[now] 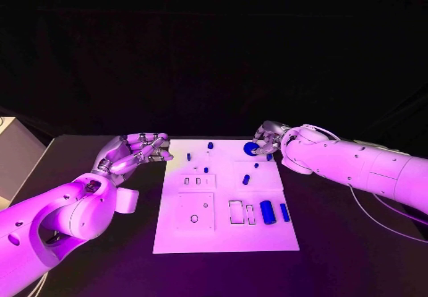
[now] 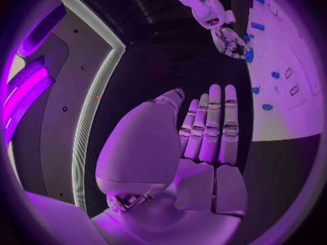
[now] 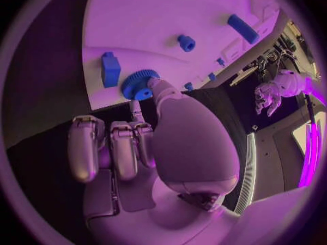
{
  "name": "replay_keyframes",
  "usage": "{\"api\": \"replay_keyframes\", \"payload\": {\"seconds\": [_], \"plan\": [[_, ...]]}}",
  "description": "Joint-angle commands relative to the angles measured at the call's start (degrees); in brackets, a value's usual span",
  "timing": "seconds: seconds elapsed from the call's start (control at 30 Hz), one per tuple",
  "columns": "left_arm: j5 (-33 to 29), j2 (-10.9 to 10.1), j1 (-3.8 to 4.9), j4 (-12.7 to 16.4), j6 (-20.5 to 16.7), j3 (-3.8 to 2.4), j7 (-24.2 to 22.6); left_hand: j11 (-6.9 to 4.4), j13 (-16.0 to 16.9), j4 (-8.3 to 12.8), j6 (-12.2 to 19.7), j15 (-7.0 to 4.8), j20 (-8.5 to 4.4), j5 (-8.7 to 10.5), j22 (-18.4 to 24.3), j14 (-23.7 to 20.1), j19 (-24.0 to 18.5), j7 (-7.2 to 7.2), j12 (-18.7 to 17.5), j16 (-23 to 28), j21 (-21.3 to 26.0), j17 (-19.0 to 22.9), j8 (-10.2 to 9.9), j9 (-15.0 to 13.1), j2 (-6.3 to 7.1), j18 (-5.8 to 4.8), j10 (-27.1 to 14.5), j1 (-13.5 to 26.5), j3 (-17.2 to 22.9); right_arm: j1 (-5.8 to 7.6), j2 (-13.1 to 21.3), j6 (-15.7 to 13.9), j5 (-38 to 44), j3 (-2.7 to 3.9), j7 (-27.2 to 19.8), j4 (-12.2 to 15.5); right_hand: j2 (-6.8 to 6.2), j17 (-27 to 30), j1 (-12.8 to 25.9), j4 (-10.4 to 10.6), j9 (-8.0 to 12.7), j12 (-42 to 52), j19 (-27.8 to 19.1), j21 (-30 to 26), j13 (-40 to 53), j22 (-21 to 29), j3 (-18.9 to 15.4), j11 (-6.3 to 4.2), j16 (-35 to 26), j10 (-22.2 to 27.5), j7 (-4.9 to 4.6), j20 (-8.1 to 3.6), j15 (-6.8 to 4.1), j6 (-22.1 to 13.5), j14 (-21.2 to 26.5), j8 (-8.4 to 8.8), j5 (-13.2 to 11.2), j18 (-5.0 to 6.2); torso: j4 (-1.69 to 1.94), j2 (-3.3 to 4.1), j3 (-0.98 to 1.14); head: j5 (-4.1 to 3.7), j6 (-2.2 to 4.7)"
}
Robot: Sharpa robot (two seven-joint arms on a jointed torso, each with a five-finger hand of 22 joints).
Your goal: Assemble the parts on the task board
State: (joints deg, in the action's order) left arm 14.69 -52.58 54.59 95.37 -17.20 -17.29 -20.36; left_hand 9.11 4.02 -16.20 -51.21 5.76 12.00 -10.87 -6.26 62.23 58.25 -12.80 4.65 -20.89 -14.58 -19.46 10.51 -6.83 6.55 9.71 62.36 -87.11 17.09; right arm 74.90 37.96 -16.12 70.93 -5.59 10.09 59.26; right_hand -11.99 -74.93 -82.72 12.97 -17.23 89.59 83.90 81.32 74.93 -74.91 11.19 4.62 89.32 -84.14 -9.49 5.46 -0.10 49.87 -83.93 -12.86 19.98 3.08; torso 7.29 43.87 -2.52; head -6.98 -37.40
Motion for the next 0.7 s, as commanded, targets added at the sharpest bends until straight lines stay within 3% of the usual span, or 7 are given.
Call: {"api": "replay_keyframes", "payload": {"seconds": [0.03, 0.2, 0.33, 0.43, 0.7], "plan": [[0.24, 0.12, 0.01, 0.13, 1.04, -0.05, -0.25, 0.01, -0.08, -0.11, -0.53, -0.02, -0.12, 0.29, -0.06, -0.33, 0.36, 0.02, -0.33, -0.25, -0.28, -0.07, -0.33, 0.08, 0.58, 0.79, 0.48, -0.21, 0.36, -0.21, -0.18, 1.56, 0.46, -0.1, -0.16, 0.03, -0.06, -13.11, -0.31, 0.11, -0.04, 0.36, 2.56, 0.19, 15.0, -3.32, 0.35, 0.2, 0.21, -5.79, -0.15, 0.39, 0.41, 0.47, -5.64, -0.32, 0.29, -0.46, 0.05, -0.01, -0.04, -0.12, -0.11], [0.26, 0.08, 0.01, 0.15, 1.05, -0.05, -0.23, 0.01, -0.08, -0.11, -0.53, -0.02, -0.12, 0.29, -0.06, -0.33, 0.36, 0.02, -0.33, -0.25, -0.28, -0.07, -0.33, 0.08, 0.58, 0.79, 0.48, -0.21, 0.36, -0.25, -0.23, 1.3, 0.5, -0.13, -0.12, 0.0, 0.13, -13.15, -0.47, 0.34, -0.1, 0.41, 2.56, 0.28, 15.07, -3.46, 0.99, 0.03, 0.22, -5.86, 0.05, 0.33, 0.28, 1.32, -5.65, -0.68, 0.3, -0.47, 0.06, -0.01, -0.06, -0.13, -0.25], [0.28, 0.04, 0.01, 0.17, 1.05, -0.05, -0.21, 0.01, -0.08, -0.11, -0.53, -0.02, -0.12, 0.29, -0.06, -0.33, 0.36, 0.02, -0.33, -0.25, -0.28, -0.07, -0.33, 0.08, 0.58, 0.79, 0.48, -0.21, 0.36, -0.28, -0.21, 0.33, 0.92, -0.14, -0.21, 0.06, 0.79, -13.15, -1.44, 0.46, -0.05, 0.41, 2.54, 0.44, 15.07, -3.71, 4.14, -0.58, 0.22, -5.86, 0.71, -0.13, -0.29, 3.39, -5.65, -1.31, -0.21, -0.49, 0.03, -0.03, -0.03, -0.08, -0.22], [0.28, 0.02, 0.01, 0.16, 1.05, -0.05, -0.2, 0.01, -0.08, -0.11, -0.53, -0.02, -0.12, 0.29, -0.06, -0.33, 0.36, 0.02, -0.33, -0.25, -0.28, -0.07, -0.33, 0.08, 0.58, 0.79, 0.48, -0.21, 0.36, -0.3, -0.19, -0.46, 1.26, -0.15, -0.38, 0.12, 1.26, -13.09, -1.72, 0.43, -0.07, 0.41, 2.57, 0.57, 15.07, -3.93, 6.98, -1.09, 0.19, -5.86, 1.26, -0.53, -0.74, 5.03, -5.63, -1.86, 0.71, -0.52, 0.02, -0.01, 0.01, -0.06, -0.19], [0.29, 0.03, 0.0, 0.03, 1.07, -0.05, -0.18, 0.01, -0.08, -0.11, -0.53, -0.02, -0.12, 0.29, -0.06, -0.33, 0.36, 0.02, -0.33, -0.25, -0.28, -0.07, -0.33, 0.08, 0.58, 0.79, 0.48, -0.21, 0.36, -0.39, 0.08, -5.74, 5.4, -0.15, -1.78, 1.35, 1.64, -13.27, -1.1, -0.76, -0.47, 0.41, 2.71, 0.95, 15.07, -4.55, 12.54, -1.95, 0.22, -5.86, 2.17, -1.26, -1.51, 7.3, -5.67, -3.16, 2.05, -0.64, 0.07, -0.01, 0.02, 0.02, -0.17]]}}
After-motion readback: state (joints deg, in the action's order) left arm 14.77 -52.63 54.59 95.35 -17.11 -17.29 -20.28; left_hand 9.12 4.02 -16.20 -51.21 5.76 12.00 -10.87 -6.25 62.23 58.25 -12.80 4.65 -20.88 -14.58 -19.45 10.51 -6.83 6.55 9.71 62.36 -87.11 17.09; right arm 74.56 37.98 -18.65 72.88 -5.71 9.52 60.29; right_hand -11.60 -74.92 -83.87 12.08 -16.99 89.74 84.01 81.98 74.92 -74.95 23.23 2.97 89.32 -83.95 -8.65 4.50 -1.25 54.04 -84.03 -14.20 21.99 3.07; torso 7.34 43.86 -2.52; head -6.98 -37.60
